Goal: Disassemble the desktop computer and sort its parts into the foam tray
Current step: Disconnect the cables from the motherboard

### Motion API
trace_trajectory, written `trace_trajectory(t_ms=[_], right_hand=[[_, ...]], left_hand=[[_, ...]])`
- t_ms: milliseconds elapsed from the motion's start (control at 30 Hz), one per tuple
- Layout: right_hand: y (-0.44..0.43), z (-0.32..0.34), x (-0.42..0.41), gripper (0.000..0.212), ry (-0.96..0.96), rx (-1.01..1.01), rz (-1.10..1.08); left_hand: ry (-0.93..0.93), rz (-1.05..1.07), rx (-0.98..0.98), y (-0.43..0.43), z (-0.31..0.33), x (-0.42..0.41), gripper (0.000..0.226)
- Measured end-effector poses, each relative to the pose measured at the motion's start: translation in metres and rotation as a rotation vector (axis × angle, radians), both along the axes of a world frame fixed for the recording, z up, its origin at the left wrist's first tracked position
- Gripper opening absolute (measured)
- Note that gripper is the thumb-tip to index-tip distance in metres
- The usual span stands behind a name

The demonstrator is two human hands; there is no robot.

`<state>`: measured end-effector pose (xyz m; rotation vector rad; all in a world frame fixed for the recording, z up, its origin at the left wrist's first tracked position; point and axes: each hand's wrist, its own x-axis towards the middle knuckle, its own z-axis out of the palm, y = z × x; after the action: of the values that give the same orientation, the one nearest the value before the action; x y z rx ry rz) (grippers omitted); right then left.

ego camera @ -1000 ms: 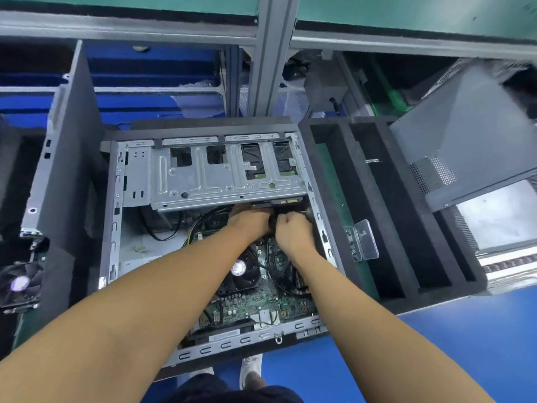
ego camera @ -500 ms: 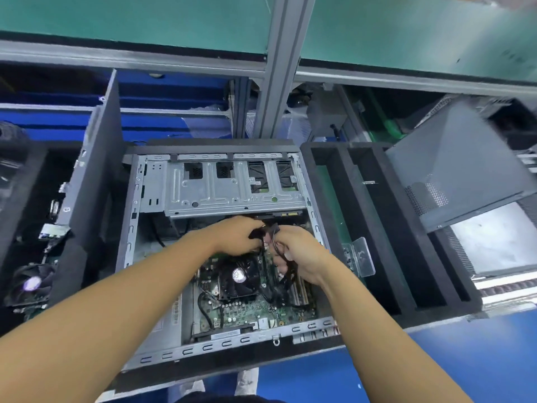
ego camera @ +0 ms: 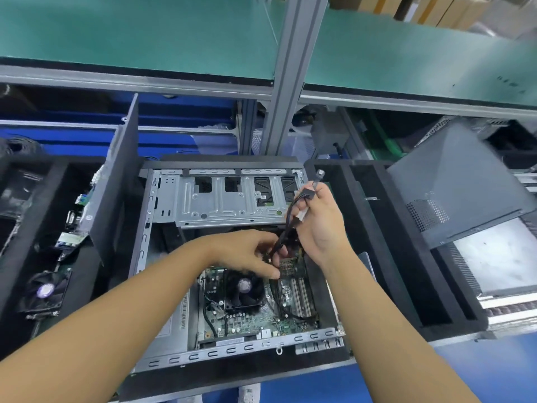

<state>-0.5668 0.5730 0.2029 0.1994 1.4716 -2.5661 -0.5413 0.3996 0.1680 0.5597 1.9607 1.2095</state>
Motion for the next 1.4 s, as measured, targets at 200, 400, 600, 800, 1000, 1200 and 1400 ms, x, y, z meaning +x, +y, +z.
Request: trace_trajectory(t_ms=[200,400,600,800,1000,1200,1400], right_hand=[[0.020,0.004,-0.016,0.015,-0.051,0.089,-0.236],[0.035,-0.003,-0.031,0.014,-0.225,-0.050,-0.401],[0.065,0.005,-0.046,0.018,-0.305,0.014,-0.569],[0.097,0.018,-0.057,0.021,-0.231,0.063,-0.792],[0.107,0.010,-0.065,0.015,-0.265,0.184,-0.890],[0.083,-0.009,-0.067,0.024,-0.361,0.059,-0.497],[0.050,-0.011,-0.061,0.030,-0.273,0.025,-0.427]], left_hand=[[-0.310,0.077,0.124,-0.032,-0.006,-0.006,0.041],[-0.395,0.134,0.272,-0.077,-0.002,-0.017,0.041],[-0.256,0.341,0.179,-0.102,0.000,-0.015,0.036],[-0.388,0.341,0.330,-0.099,0.001,-0.017,0.019],[-0.528,0.042,0.116,-0.089,0.007,-0.027,0.015],[-0.229,-0.026,-0.288,-0.033,0.011,-0.035,0.034],[0.225,-0.291,-0.969,0.023,0.020,-0.031,0.040]])
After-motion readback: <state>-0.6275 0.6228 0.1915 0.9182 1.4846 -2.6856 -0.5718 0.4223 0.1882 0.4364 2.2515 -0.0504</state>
